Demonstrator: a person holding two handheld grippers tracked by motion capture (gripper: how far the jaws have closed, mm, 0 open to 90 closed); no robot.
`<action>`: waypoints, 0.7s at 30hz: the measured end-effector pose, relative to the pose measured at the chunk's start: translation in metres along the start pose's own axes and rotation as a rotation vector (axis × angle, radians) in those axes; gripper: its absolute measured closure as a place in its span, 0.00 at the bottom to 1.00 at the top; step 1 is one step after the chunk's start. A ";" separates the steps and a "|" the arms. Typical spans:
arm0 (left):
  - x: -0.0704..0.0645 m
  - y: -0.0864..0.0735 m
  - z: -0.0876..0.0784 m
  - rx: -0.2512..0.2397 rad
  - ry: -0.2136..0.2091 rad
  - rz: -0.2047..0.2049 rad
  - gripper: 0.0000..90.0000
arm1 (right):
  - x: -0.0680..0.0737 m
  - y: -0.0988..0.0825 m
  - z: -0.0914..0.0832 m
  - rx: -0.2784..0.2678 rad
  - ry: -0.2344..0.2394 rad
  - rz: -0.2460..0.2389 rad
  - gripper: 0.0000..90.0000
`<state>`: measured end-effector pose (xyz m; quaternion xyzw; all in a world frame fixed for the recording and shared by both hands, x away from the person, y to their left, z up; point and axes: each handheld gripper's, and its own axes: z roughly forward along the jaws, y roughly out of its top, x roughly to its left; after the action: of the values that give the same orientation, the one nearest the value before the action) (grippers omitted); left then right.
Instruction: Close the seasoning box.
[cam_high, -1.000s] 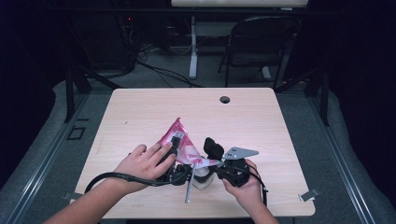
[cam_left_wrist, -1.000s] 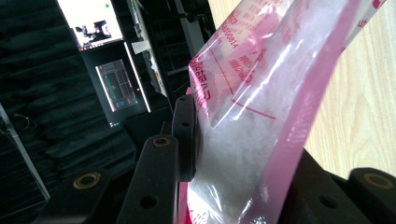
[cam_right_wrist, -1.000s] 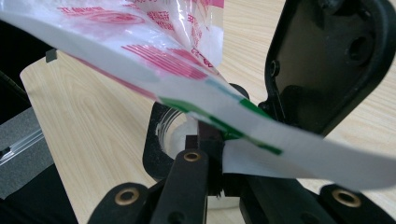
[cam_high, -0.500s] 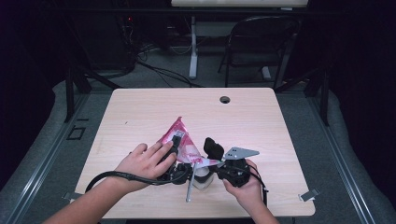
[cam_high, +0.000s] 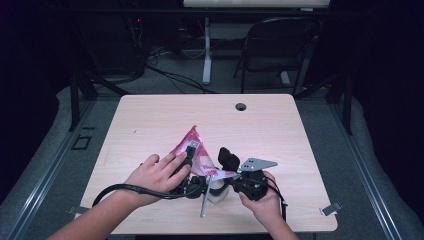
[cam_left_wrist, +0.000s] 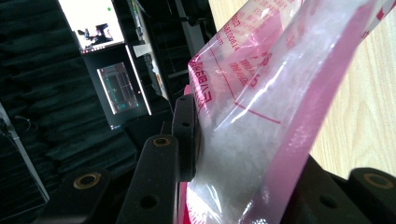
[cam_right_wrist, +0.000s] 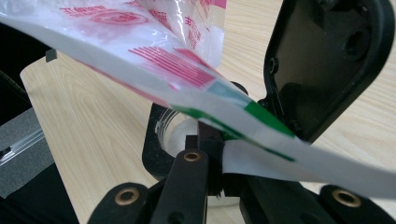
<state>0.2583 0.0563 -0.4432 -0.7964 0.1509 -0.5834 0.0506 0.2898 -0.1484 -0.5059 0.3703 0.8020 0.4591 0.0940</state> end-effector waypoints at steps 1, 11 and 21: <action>0.000 0.000 0.000 0.001 -0.001 0.000 0.82 | 0.000 0.000 0.000 0.000 -0.001 0.000 1.00; 0.000 -0.001 0.000 0.003 -0.005 -0.005 0.82 | 0.000 0.000 0.001 -0.001 -0.002 0.000 1.00; -0.003 -0.003 0.002 0.005 -0.014 -0.019 0.82 | 0.000 0.000 0.001 0.000 -0.003 -0.001 1.00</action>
<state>0.2597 0.0599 -0.4452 -0.8017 0.1415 -0.5787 0.0479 0.2901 -0.1476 -0.5066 0.3707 0.8022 0.4582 0.0956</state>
